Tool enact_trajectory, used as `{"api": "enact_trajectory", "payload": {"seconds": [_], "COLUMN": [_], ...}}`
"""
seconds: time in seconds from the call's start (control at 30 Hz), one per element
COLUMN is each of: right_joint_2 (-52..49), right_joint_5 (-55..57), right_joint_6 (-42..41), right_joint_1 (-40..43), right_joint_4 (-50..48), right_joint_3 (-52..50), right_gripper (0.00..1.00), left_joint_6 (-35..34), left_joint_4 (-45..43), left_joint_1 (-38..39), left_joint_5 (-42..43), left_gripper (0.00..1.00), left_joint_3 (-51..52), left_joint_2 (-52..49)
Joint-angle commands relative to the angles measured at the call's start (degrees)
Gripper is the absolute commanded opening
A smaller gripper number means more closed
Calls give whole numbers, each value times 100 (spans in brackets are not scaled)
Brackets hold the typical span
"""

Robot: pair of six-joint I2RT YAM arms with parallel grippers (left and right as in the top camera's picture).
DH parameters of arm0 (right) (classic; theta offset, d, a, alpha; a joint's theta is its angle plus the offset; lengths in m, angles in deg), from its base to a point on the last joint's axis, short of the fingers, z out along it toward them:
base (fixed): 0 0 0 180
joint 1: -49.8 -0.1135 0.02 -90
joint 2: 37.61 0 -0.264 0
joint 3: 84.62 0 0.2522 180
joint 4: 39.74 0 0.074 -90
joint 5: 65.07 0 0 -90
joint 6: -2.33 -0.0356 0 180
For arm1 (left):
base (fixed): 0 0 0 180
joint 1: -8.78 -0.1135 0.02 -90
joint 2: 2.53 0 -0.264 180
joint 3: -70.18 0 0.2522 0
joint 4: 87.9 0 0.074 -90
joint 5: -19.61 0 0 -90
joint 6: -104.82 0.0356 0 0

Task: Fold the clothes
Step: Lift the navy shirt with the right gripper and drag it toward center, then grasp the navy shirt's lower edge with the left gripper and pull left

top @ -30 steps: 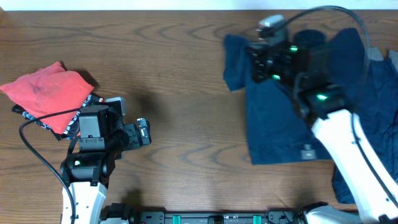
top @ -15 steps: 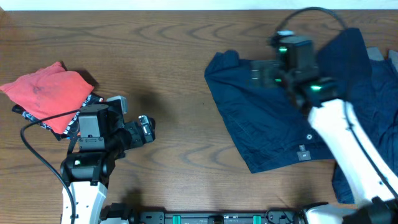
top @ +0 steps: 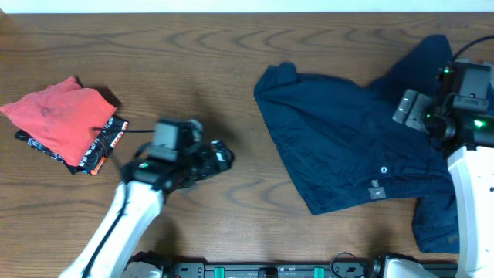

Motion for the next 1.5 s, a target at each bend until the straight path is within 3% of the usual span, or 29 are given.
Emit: {"api": "enact_trajectory", "payload": {"seconds": [0.0,0.1,0.57,0.63,0.67,0.73,0.77,0.87,1.0,1.13,1.23,1.33,1.47], "right_joint_2": [-4,-4,-4,-4,-4,-4,-4,-4,-4,-4,-7,-9,-59], "right_joint_5": [50,52,-35,-35,-35,-35,-35,-33,-33,-33,-33,-35,-46], "right_joint_6": [-92,-92,-92,-92,-92,-92,-92,-92,-92,-90,-87,-87,-87], "right_joint_1": [184,240,238,238,238,238,238,238,238,238,240,240,238], "right_joint_4": [74,138,136,136,138,136,136,133,133,136,133,138,151], "right_joint_3": [26,26,26,26,26,26,26,26,26,26,26,26,26], "right_gripper": [99,99,99,99,99,99,99,99,99,99,99,99,99], "left_joint_6": [-1202,-1963,-4006,-4347,-4393,-4387,-4369,-4074,-3377,-2771,-1810,-846,-109], "left_joint_4": [-273,-791,-4588,-4951,-5084,-5099,-5099,-5099,-4957,-4203,-3432,-2367,-1587], "left_joint_1": [575,1163,3357,3541,3637,3692,3694,3637,3303,2651,1884,855,-802], "left_joint_5": [70,70,15,81,90,85,92,133,470,1014,1593,1523,1239], "left_gripper": [98,98,98,89,74,57,43,6,6,6,6,6,6], "left_joint_3": [-66,-66,-66,-66,-66,-66,-66,-66,-66,-66,-68,-72,-208], "left_joint_2": [-505,-1014,-3010,-3217,-3289,-3307,-3307,-3300,-3292,-3171,-2920,-2463,-1880]}}
